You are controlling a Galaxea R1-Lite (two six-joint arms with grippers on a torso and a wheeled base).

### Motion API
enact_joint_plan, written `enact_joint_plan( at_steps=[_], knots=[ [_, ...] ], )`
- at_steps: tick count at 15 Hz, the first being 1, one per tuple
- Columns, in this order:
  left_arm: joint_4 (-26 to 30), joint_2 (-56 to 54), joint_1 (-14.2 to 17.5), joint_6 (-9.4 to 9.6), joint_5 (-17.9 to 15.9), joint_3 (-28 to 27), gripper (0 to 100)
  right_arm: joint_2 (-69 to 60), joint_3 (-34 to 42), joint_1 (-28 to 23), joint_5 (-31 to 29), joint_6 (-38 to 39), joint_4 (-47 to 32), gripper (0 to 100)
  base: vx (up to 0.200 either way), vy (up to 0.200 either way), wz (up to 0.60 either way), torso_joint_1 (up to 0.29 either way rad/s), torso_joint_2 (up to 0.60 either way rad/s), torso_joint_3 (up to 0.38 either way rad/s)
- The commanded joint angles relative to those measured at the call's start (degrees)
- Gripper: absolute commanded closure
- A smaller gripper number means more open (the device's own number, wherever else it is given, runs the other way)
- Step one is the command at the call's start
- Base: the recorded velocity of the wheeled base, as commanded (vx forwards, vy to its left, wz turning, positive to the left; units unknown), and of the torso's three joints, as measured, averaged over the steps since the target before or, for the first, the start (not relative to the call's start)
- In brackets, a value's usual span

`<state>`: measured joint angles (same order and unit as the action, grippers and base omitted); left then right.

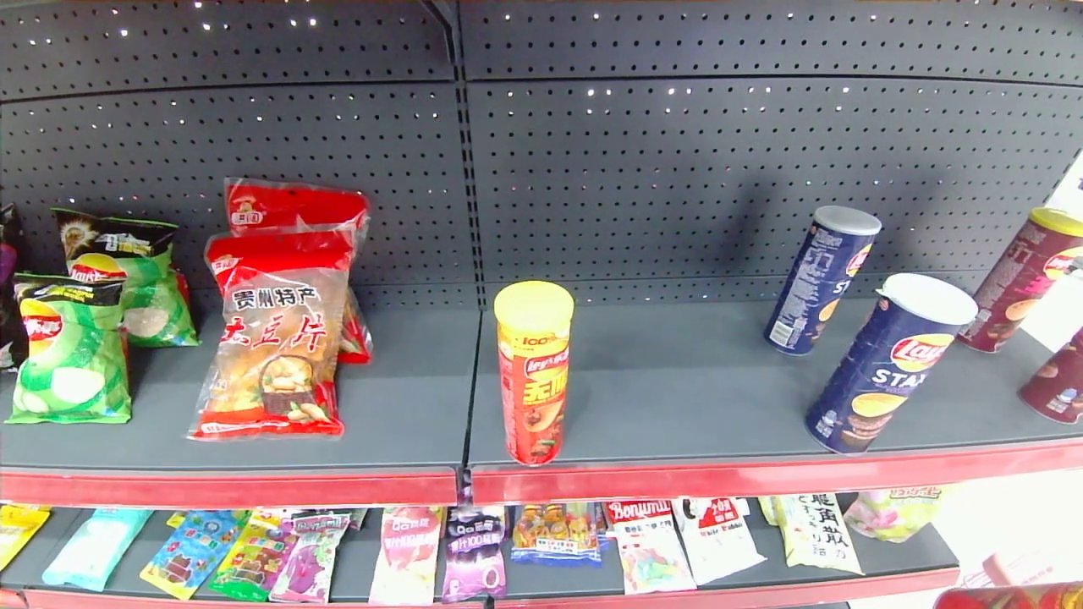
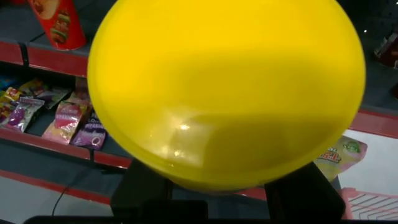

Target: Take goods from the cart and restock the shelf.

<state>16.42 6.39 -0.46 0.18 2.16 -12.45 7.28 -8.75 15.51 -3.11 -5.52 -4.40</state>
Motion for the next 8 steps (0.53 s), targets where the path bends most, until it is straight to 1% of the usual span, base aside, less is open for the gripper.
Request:
enact_joint_plan(
  at_steps=[1,2,3,4,5,7,8],
  knots=[
    [-6.1,-6.3,0.2,-2.29,0.0,6.7,0,0.5,-0.3,0.1,0.8,0.1,0.0,100,0.000,0.000,0.00,0.000,0.00,0.000],
    [-11.1,-6.4,0.2,-2.12,-2.5,8.8,0,0.6,-0.6,0.1,1.7,0.0,0.1,100,0.000,0.000,0.00,0.000,0.00,0.000],
    [-15.5,-6.4,0.2,-1.24,-4.1,11.2,0,0.9,-0.9,0.1,2.0,0.0,0.1,100,0.000,0.000,0.00,0.000,0.00,0.000],
    [-15.9,-6.4,0.2,0.52,-2.1,12.4,0,2.3,-2.1,0.0,2.0,0.0,0.1,100,0.000,0.000,0.00,0.000,0.00,0.000],
    [-15.2,-6.3,0.2,-0.18,-0.5,12.3,0,3.8,-3.1,0.1,2.0,0.0,0.4,100,0.000,0.000,0.00,0.000,0.00,0.000],
    [-15.8,-6.3,0.2,-0.27,-1.1,12.4,0,7.4,-6.1,0.1,2.5,0.0,0.5,100,0.000,0.000,0.00,0.000,0.00,0.000],
    [-15.9,-6.3,0.2,-0.53,-1.1,12.4,0,10.1,-8.8,0.1,3.8,0.0,0.5,100,0.000,0.000,0.00,0.000,0.00,0.000]
  ],
)
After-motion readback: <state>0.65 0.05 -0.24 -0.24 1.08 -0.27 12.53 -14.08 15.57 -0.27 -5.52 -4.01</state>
